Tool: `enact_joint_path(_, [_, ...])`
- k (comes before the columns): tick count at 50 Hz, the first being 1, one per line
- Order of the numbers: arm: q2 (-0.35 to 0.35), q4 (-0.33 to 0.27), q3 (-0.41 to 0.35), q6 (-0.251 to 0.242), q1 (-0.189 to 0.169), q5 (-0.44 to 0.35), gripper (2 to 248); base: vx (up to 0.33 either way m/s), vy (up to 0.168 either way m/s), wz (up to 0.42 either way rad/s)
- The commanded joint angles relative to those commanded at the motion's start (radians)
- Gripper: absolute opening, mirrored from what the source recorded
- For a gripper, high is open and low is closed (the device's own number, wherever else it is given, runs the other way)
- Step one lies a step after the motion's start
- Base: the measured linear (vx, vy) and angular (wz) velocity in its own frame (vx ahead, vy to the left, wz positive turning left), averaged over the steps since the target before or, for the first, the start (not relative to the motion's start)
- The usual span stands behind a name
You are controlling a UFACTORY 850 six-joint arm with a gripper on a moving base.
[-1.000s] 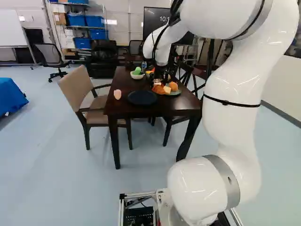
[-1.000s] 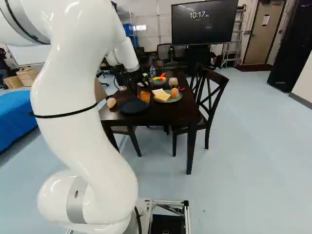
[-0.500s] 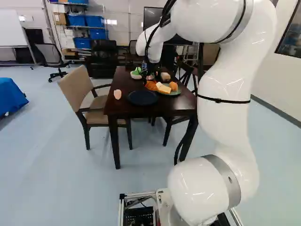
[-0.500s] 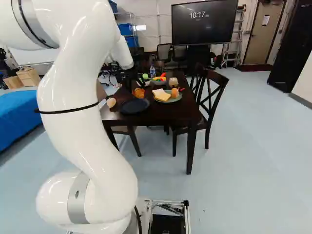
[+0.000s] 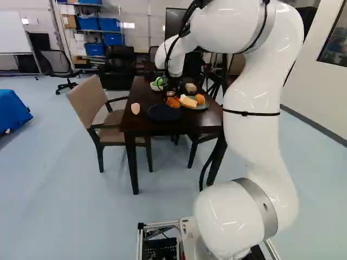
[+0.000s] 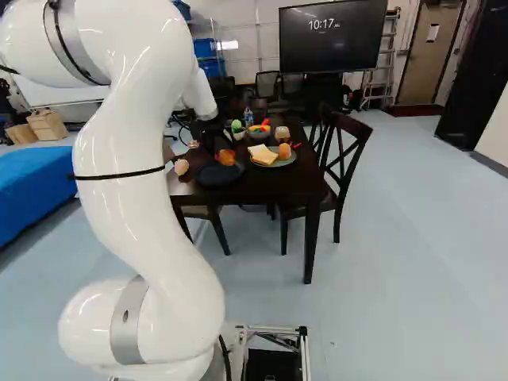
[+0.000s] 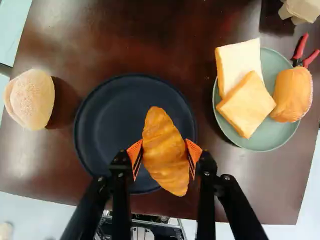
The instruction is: Move the croissant to the empty plate
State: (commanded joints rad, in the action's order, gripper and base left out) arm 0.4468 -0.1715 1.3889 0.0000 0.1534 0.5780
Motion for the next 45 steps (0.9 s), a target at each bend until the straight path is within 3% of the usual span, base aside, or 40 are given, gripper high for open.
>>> enact_joint_path(34, [0.068,0.038,0.020,0.000,0.038,-0.011,131,0.000,0.000,0.000])
enact_joint_path(39, [0.068,0.038,0.020,0.000,0.038,-0.011,139,0.000,0.000,0.000])
enact_joint_path(40, [0.068,0.038,0.020,0.000,0.038,-0.011,169,0.000,0.000,0.000])
enact_joint_path(45, [0.068,0.038,0.020,0.000,0.038,-0.011,169,0.000,0.000,0.000])
